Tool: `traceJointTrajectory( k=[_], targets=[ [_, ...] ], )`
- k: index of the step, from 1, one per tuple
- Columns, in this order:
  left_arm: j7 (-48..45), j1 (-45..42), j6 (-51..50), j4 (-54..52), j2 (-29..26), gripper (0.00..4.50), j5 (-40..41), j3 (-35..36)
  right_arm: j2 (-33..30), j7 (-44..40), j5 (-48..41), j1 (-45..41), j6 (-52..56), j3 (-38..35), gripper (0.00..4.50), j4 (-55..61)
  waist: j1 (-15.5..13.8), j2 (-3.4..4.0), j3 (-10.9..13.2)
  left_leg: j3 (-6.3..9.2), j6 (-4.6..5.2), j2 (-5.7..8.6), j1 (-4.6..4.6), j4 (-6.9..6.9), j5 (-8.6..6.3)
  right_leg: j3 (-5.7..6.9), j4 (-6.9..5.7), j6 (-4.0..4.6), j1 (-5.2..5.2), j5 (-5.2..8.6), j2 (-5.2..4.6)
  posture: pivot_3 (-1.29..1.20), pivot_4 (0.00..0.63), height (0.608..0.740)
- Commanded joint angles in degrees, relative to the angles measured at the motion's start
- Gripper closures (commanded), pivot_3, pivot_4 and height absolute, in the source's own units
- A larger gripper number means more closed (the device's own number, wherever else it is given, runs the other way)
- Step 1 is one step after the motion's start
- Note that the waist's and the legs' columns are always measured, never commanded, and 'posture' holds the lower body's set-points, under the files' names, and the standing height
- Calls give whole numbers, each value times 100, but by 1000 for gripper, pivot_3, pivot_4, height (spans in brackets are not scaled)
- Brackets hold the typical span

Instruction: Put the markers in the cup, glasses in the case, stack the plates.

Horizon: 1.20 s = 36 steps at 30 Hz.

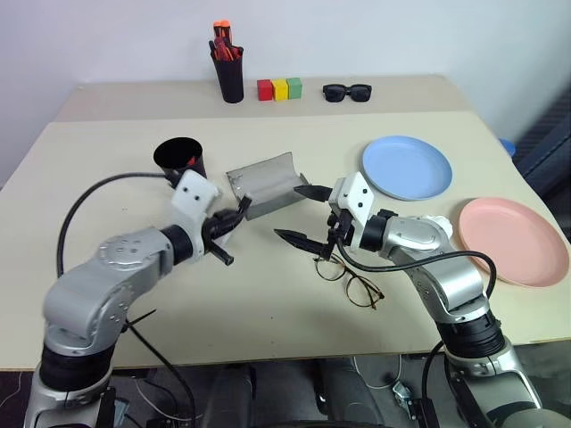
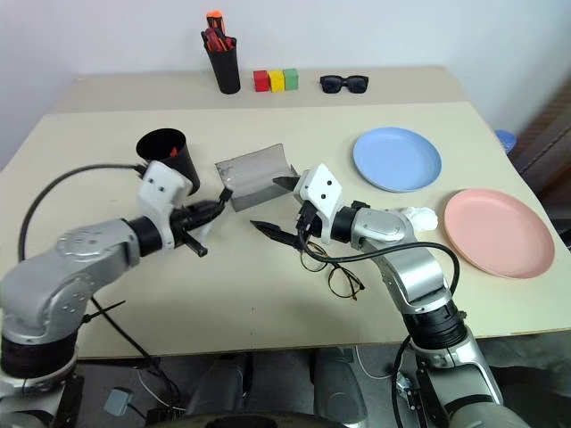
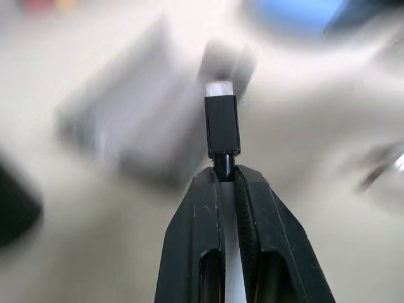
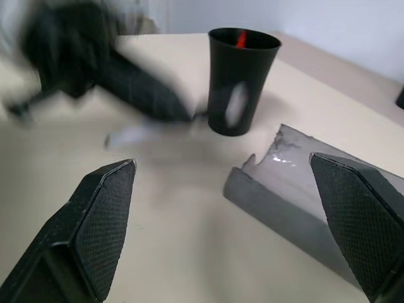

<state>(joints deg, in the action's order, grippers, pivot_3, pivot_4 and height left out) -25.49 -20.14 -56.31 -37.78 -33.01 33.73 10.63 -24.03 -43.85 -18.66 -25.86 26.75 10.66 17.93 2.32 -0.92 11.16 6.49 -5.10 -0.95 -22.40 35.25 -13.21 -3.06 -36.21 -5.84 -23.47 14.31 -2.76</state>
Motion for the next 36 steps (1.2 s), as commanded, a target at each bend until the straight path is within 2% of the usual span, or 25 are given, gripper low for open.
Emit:
traceJointTrajectory(
  k=[1, 4, 6, 11, 13, 29, 32, 36],
  targets=[
    [466, -693, 722, 500, 347, 4477, -71, 668, 142, 86, -20, -121, -106, 12, 0, 182, -24, -2, -1, 0, 0, 1, 0, 4, 0, 0, 1, 0, 2, 0, 0, 0, 150, 740],
    [1323, -1618, 1516, 1202, 801, 4477, -518, 949, 285, 161, 39, -166, -153, 97, 0, 122, -27, -4, -1, 0, 0, 2, -3, 19, 0, 0, 4, -5, 9, -3, 1, 0, 150, 740],
    [1624, -1883, 2024, 1600, 852, 4477, -984, 876, 388, 202, 59, -194, -186, 135, 0, 111, -9, -5, 0, 0, 0, 2, -5, 24, 0, 0, 5, -21, 10, -12, 1, 0, 150, 740],
    [1557, -1649, 3543, 2590, 585, 4477, -2262, 153, 756, 461, 93, -389, -290, 167, 0, -8, 19, -1, -2, 1, 1, 0, 5, -6, 0, -1, -1, -26, -1, -14, 6, 0, 150, 740],
    [1656, -1533, 3865, 2877, 603, 4477, -2545, 38, 886, 572, 117, -462, -308, 175, 0, -48, 19, -1, -2, 3, 1, 0, 2, -6, 1, 0, -3, -25, -4, -14, 6, 0, 150, 740],
    [1717, -1377, 5239, 4461, 1094, 4477, -2712, 63, 1030, 657, 120, -429, -265, 224, 0, 6, 13, -2, -2, 2, 0, 1, -2, -1, 1, 1, -2, -27, -3, -15, 4, 0, 150, 740],
    [1705, -1377, 5323, 4590, 1148, 3332, -2721, 48, 1037, 637, 112, -432, -257, 233, 0, 0, 12, -2, -2, 2, 0, 1, -2, -1, 1, 1, -2, -27, -3, -15, 4, 0, 150, 740],
    [1786, -1345, 5356, 4590, 1181, 1284, -2787, 57, 1045, 634, 109, -438, -251, 241, 0, 1, 13, -2, -2, 2, 0, 1, -2, -1, 1, 1, -2, -27, -2, -16, 4, 0, 150, 740]
  ],
)
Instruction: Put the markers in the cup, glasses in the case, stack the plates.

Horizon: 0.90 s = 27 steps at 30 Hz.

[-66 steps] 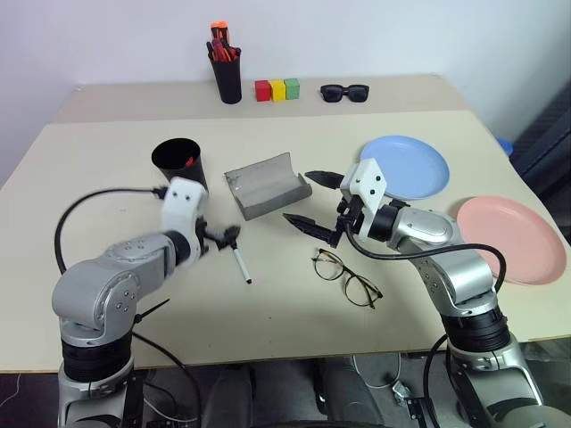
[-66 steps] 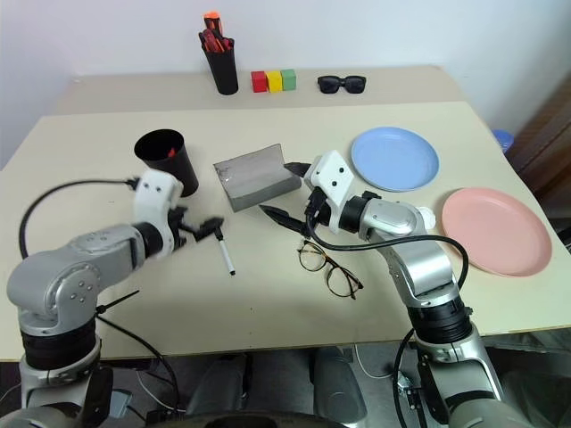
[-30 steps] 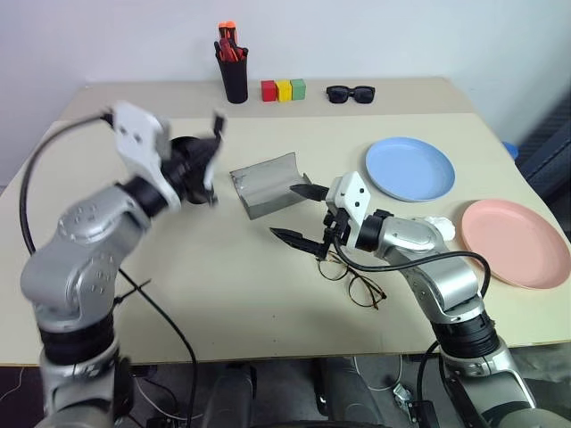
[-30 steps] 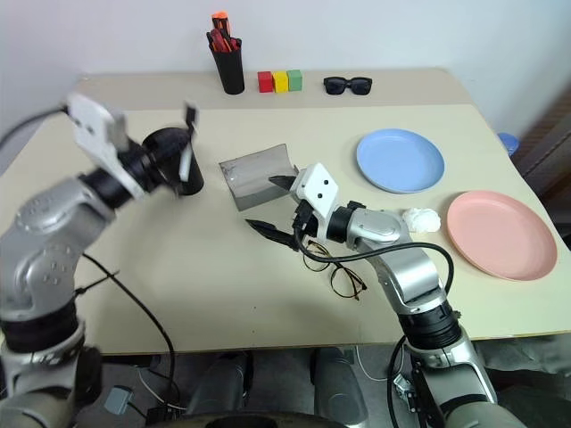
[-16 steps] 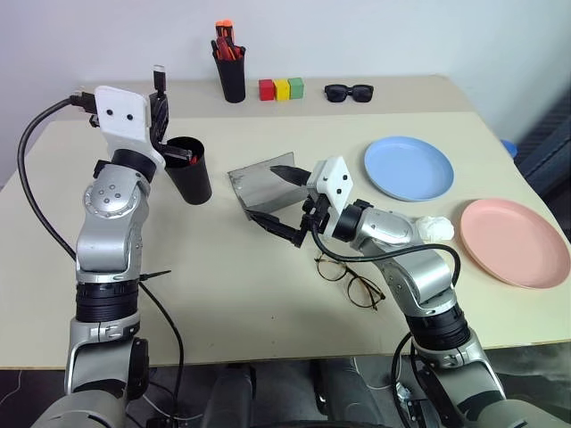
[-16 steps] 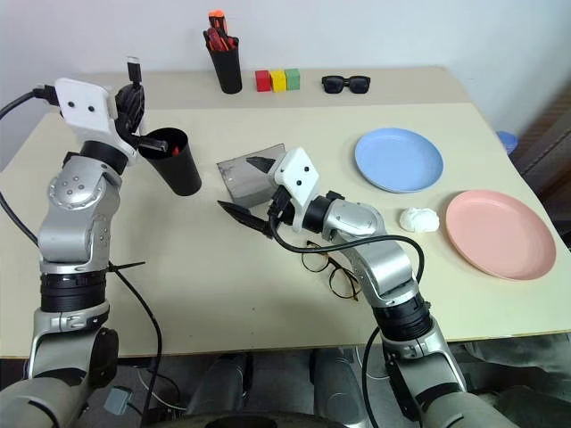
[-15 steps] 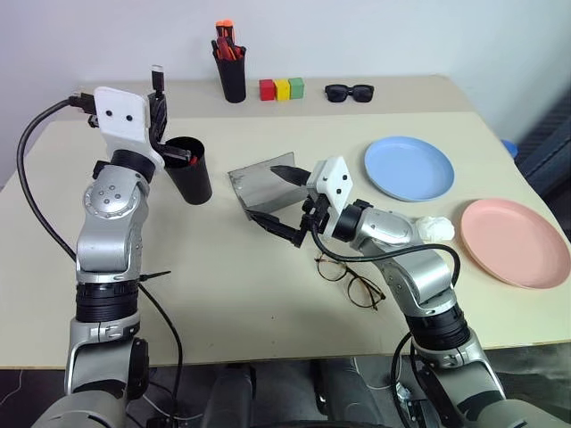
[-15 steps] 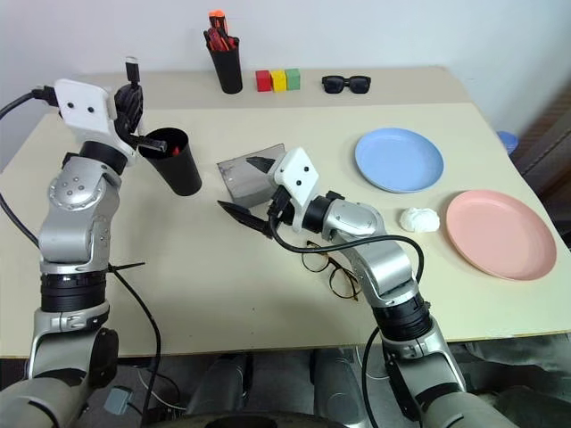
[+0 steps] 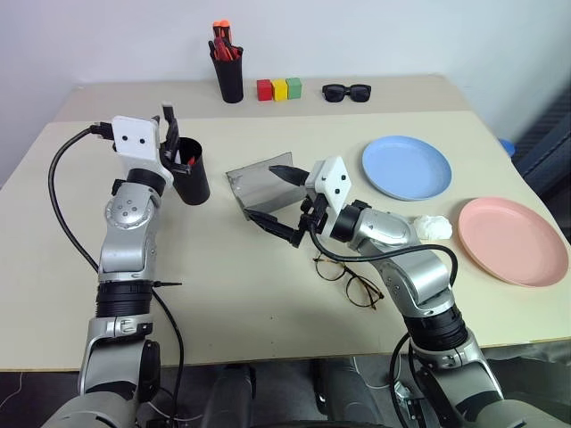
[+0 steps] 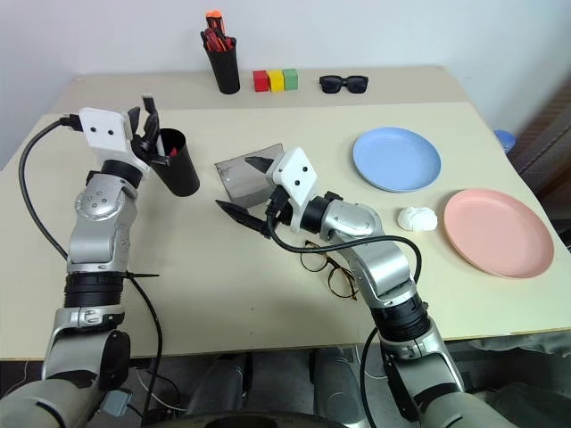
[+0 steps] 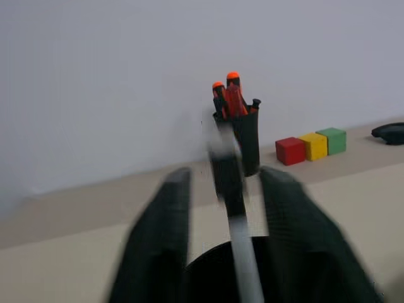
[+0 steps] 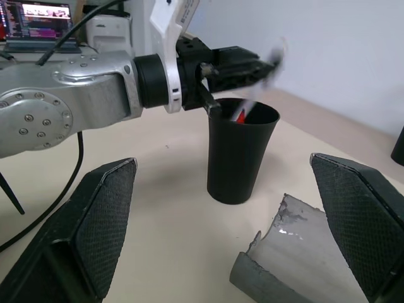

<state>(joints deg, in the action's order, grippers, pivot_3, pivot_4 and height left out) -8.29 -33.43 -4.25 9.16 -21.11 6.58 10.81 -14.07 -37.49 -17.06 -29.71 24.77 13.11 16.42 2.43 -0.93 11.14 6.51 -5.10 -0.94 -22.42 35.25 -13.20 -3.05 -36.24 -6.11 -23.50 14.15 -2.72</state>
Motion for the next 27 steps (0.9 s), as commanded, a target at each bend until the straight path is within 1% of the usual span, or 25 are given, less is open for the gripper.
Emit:
traceJointTrajectory(
  k=[1, 2, 3, 6, 7, 10, 12, 14, 16, 18, 20, 24, 27],
  targets=[
    [76, 1, 135, -133, 5, 797, -69, 45, 49, -3, -53, -54, -53, -5, 0, 151, 2, 0, 0, 0, 0, 0, 0, 0, 0, 0, 0, 0, 0, 0, 0, 0, 150, 740],
    [78, 12, 124, -154, 16, 265, -63, 50, 49, -3, -54, -53, -53, -6, 0, 150, 2, 0, 0, 0, 0, 0, 0, 0, 0, 0, 0, 0, 0, 0, 0, 0, 150, 740],
    [76, 26, 111, -182, 26, 33, -49, 55, 49, -2, -51, -55, -54, -4, 0, 145, 2, 0, 0, 0, 0, 0, 0, 0, 0, 0, 0, 0, 0, 0, 0, 0, 150, 740],
    [61, -20, 106, -414, 106, 33, 139, 147, 14, -8, -54, -30, -41, -26, 0, 165, 0, 0, 0, 0, 0, 0, 0, 0, 0, 0, -1, 0, 0, 0, 0, 0, 150, 740],
    [-81, -71, 66, -578, 120, 33, 285, 126, -26, -16, -58, -7, -29, -52, 0, 184, 0, 0, 0, 0, 0, 0, 0, 0, 0, 0, 0, 0, 0, 0, 0, 0, 150, 740],
    [-1135, -137, -498, -1313, -47, 33, 878, -329, -299, -85, -82, 125, 28, -235, 0, 269, -25, 0, 0, 0, 0, 0, -2, 0, 0, 0, 0, 0, 0, 0, -1, 0, 150, 740],
    [-1734, -142, -1103, -1676, -267, 33, 1123, -674, -600, -213, -116, 240, 69, -374, 0, 337, -42, 0, 0, 0, 0, 2, -4, 1, 0, 1, 2, -1, 3, 0, -3, 0, 150, 740],
    [-1996, -153, -1510, -1846, -420, 33, 1207, -844, -796, -295, -151, 306, 93, -436, 0, 382, -24, 0, 0, -1, 0, 2, -1, 2, 0, 0, 5, -1, 6, 1, -4, 0, 150, 740],
    [-2480, -206, -2127, -1893, -840, 33, 959, -1419, -1176, -535, -215, 443, 162, -570, 0, 501, 12, 1, 0, -1, 0, 2, 3, 0, 0, 0, 2, 0, 6, 1, -2, 0, 150, 740],
    [-2926, -269, -2744, -1837, -1116, 33, 857, -1978, -1543, -726, -277, 586, 214, -718, 0, 604, 31, 3, 2, 0, 1, 1, 7, -2, 0, -1, -2, 0, 6, 2, 2, 0, 150, 740],
    [-2975, -416, -3161, -1591, -1052, 33, 812, -2243, -1766, -762, -269, 695, 227, -808, 0, 655, 22, 3, 2, 0, 2, 0, 7, -3, -1, -1, -3, 1, 5, 3, 3, 0, 150, 740],
    [-2931, -712, -3263, -871, -775, 33, 478, -2553, -2037, -739, -204, 903, 279, -896, 0, 798, 6, 2, 2, 0, 2, 0, 4, 1, -1, -1, -2, 1, 5, 3, 2, 0, 150, 740],
    [-3073, -958, -3239, -249, -557, 33, 306, -2766, -2320, -794, -215, 1185, 356, -1032, 0, 998, -3, 2, 2, 0, 2, 1, 0, 0, -1, 0, 2, 0, 4, 4, 1, 0, 150, 740]
  ],
)
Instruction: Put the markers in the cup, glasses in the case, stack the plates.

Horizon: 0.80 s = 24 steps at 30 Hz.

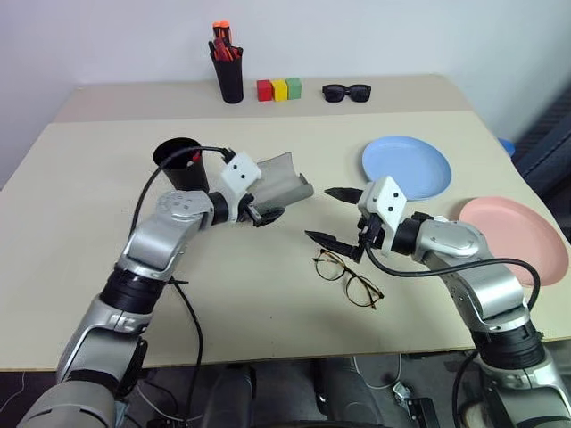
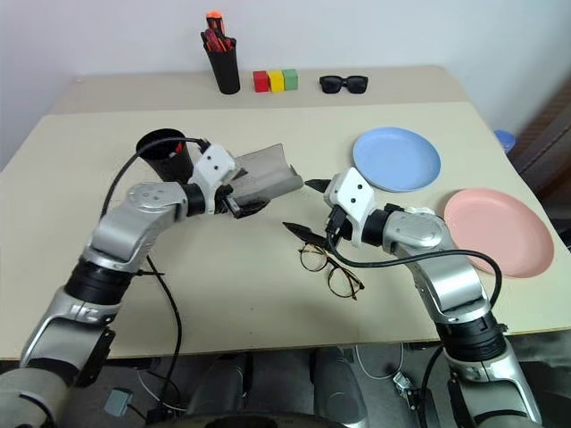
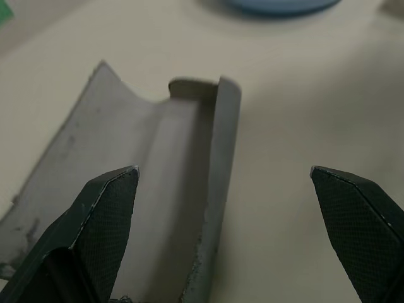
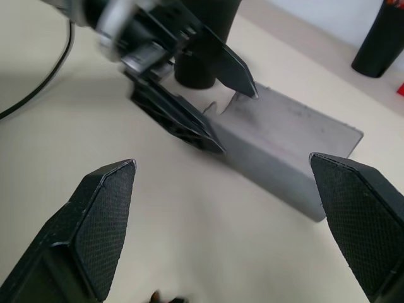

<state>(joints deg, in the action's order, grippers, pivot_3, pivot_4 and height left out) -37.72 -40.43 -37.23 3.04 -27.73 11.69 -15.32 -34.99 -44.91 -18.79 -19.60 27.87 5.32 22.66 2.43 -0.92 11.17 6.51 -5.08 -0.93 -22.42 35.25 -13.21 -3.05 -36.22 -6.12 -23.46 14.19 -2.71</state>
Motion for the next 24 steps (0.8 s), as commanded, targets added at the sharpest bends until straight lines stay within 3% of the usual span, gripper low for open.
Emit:
traceJointTrajectory(
  k=[1, 2, 5, 11, 13, 18, 24],
  targets=[
    [-163, -348, 94, 592, 173, 33, -281, -218, -333, -73, -42, 284, 60, -312, 0, 432, -13, 0, 0, 0, 0, 0, 0, 0, 0, 0, 2, 0, 1, 0, 0, 0, 150, 740],
    [-187, -441, 168, 837, 256, 33, -351, -260, -436, -78, -19, 397, 55, -378, 0, 472, -30, 0, 0, 0, 0, 1, -1, 0, 0, 0, 2, -1, 1, 0, -1, 0, 150, 740],
    [-453, -620, 287, 1298, 412, 817, -401, -306, -662, 3, 79, 675, 16, -564, 0, 541, -26, -1, 1, -1, 0, 1, -2, 2, 0, 0, 4, -2, 1, 0, -1, 0, 150, 740],
    [-823, -687, 624, 1507, 429, 3794, -572, -331, -864, 109, 35, 1030, 89, -915, 0, 676, 2, -1, 1, 0, 0, 0, 1, 0, 0, 0, 1, -1, 0, 0, 0, 0, 150, 740],
    [-980, -659, 798, 1494, 381, 4440, -654, -375, -927, 152, 5, 1116, 215, -1006, 0, 723, -5, -1, 1, -1, 0, 1, 0, 1, 0, -1, 1, -1, 1, 0, -1, 0, 150, 740],
    [-1954, -196, 2952, 996, -218, 4440, -1017, -712, -1025, 150, -519, 1485, 1117, -1245, 0, 1159, -4, -1, 1, -1, 0, 0, 1, -5, 0, -1, 2, 0, -1, 1, -1, 0, 150, 740],
    [-2384, 45, 3403, 746, -391, 4440, -1087, -699, -1091, 389, -734, 1677, 2048, -1035, 0, 1486, -53, -1, 1, -3, 0, 0, -3, 10, 0, -2, 4, 22, 4, 12, -3, 0, 150, 740]
  ],
)
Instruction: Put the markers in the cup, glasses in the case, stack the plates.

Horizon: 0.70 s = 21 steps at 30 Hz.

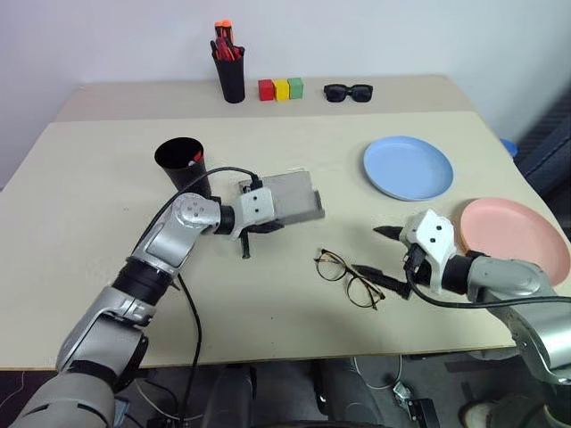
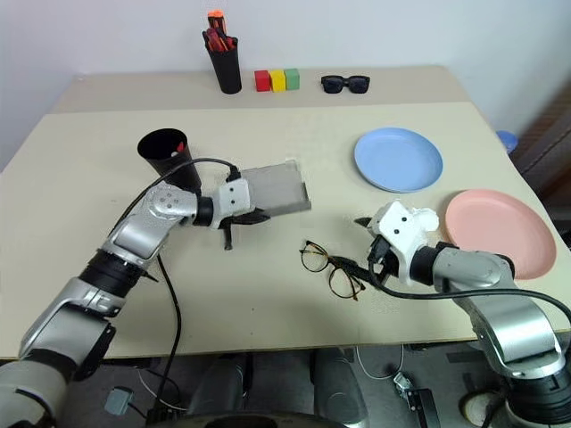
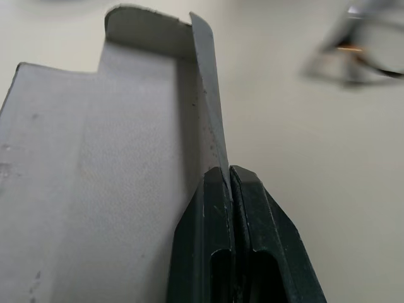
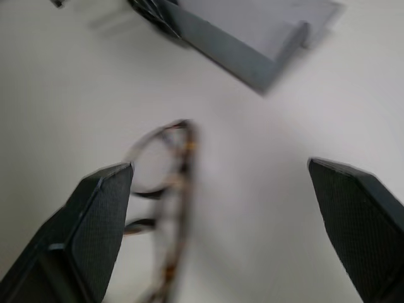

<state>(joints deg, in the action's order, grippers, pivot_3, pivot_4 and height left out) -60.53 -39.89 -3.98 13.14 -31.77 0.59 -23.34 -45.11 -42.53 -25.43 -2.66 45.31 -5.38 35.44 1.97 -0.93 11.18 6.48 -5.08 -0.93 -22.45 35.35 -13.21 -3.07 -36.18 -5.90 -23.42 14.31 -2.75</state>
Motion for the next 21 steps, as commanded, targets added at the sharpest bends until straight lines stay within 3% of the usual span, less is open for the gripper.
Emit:
traceJointTrajectory(
  k=[1, 4, 8, 11, 15, 21],
  targets=[
    [-171, 10, 15, -290, 46, 4440, 102, 137, -60, 202, -76, -30, 411, 90, 0, 203, -11, 0, 0, -1, 0, 0, -2, 6, 0, 0, 0, 1, 1, 0, 0, 0, 150, 740],
    [-282, 41, -219, -385, 78, 3686, 216, 208, -24, 238, -65, -31, 470, 247, 0, 222, -11, 0, 0, -1, 1, 0, -3, 9, -1, 0, 1, 1, 2, 1, 0, 0, 150, 740],
    [-51, 62, -83, -458, 101, 1827, 114, 334, 65, 364, -96, -131, 653, 399, 0, 143, 1, 0, 0, -1, 2, 0, -1, 6, -1, 0, -1, -3, 1, -1, 1, 0, 150, 740],
    [158, 58, -86, -489, 157, 1827, 149, 537, 124, 458, -37, -250, 711, 525, 0, -9, 15, 0, 0, 0, 2, 0, 0, 6, -1, 0, -2, -4, 1, -2, 1, 0, 150, 740],
    [123, 298, -73, -826, -46, 1767, 212, 733, 245, 579, -59, -412, 803, 578, 1238, -161, 21, 0, 0, 0, 2, 0, 0, 5, -1, 0, -3, -10, 1, -5, 1, 0, 150, 740],
    [252, 1246, -518, -1793, -454, 1767, 641, 1409, 188, 594, 9, -517, 904, 775, 4226, -267, 44, 2, -1, 1, 4, -4, 6, -8, -2, 0, -8, -20, -3, -10, 4, 0, 150, 740]
  ],
)
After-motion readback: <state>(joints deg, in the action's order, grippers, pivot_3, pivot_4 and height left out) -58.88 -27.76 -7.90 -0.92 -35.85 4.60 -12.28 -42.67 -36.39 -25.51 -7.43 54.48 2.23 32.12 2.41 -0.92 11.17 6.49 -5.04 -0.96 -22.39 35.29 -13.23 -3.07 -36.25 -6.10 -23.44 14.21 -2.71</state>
